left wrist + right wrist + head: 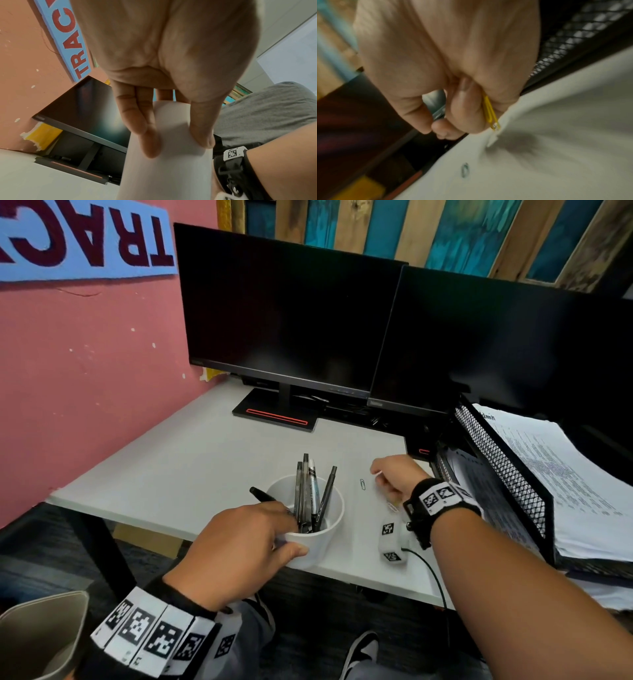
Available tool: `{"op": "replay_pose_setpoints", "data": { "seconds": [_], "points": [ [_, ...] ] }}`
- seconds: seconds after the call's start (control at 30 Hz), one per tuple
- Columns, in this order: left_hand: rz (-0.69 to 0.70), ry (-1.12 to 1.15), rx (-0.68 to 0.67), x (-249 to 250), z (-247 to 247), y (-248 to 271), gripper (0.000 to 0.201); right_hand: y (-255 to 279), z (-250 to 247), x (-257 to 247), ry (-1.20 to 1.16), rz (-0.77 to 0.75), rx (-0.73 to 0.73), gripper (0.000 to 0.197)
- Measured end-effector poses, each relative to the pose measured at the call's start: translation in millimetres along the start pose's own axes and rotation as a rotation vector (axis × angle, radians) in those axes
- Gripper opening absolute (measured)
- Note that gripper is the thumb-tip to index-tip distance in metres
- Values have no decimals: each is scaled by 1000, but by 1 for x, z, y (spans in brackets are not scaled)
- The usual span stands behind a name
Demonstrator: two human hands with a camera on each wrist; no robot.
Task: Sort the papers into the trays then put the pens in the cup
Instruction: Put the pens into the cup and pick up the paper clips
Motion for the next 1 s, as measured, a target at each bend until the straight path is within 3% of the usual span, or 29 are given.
{"op": "replay_pose_setpoints", "data": {
  "seconds": [0.1, 0.4, 0.67, 1.0],
  "points": [
    [-5, -5, 6, -4, -2, 2, 28, -6, 5, -14, 485, -123, 109, 19],
    [-30, -29, 8, -15, -6, 6, 29, -8, 27, -26, 876, -90, 125, 32],
    [-24, -5, 7, -8, -10, 7, 27, 3, 32, -10, 844, -36, -1, 28],
    [-22, -4, -17, -1, -4, 8, 33, 13, 25, -13, 908, -122, 56, 22]
  ]
}}
Point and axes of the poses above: each hand's wrist, its own y-axis away from the middle knuckle, its own z-axis out of the palm, x = y × z, the point moved 10 cm from there along -y, towards the middle knuckle, and after that the axes turned 5 degrees about y, right-handed, at the moved point
